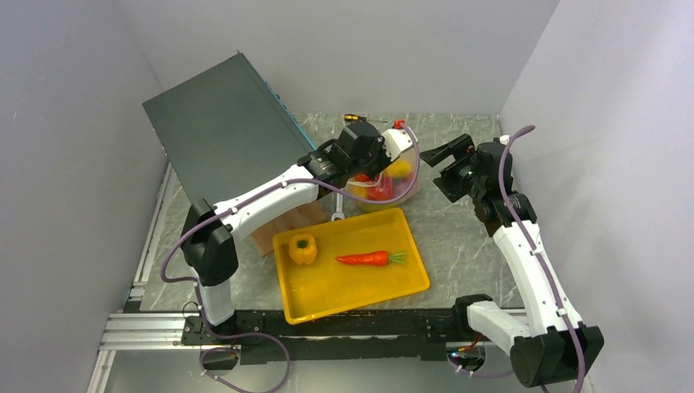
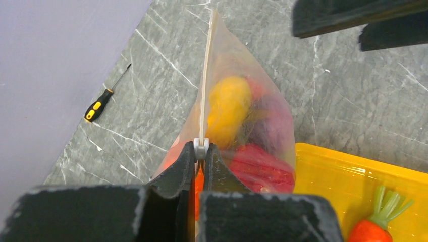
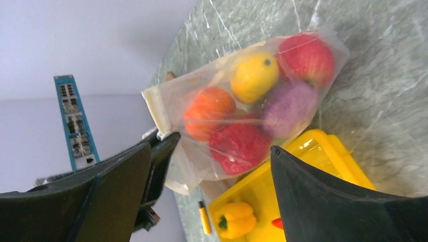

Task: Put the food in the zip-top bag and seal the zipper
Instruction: Zip the zipper food storage bag at the center of the board, then place the zipper food storage bag at the center of the board.

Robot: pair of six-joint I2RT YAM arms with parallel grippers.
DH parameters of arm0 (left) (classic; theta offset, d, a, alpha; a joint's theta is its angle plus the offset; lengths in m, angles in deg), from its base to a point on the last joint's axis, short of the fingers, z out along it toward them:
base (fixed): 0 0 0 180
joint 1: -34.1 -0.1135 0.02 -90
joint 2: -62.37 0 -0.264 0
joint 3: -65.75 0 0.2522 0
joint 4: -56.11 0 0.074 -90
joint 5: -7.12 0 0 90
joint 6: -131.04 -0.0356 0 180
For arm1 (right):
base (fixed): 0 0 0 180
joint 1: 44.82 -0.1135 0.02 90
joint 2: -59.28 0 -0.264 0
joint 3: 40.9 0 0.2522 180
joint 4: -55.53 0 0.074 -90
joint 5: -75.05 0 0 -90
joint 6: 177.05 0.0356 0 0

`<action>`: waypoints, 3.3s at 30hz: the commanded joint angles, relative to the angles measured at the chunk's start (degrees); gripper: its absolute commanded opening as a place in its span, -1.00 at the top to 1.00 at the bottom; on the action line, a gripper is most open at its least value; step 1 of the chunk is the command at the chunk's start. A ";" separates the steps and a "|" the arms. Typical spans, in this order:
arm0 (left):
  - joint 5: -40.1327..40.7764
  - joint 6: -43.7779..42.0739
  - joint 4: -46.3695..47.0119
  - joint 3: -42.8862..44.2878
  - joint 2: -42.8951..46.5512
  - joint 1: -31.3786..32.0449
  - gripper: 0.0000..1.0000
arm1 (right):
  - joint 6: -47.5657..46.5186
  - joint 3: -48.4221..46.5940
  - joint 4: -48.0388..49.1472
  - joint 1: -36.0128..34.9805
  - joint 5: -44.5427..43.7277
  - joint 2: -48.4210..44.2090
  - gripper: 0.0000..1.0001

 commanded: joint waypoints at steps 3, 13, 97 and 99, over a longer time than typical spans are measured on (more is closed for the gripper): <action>-2.79 1.38 3.53 0.82 3.20 0.87 1.00 | 10.71 -1.64 5.90 -0.98 -0.56 3.87 -0.62; -0.56 -1.04 1.64 1.27 0.91 3.32 1.00 | 13.98 -0.90 8.35 -2.12 -1.81 6.57 -0.39; 0.49 0.20 -20.70 6.18 16.90 5.97 -0.80 | -2.28 -34.60 13.62 6.91 -13.97 37.02 1.00; -0.66 2.73 -21.27 8.05 19.85 5.97 -0.80 | -1.98 -39.27 14.06 4.38 -12.99 39.59 1.00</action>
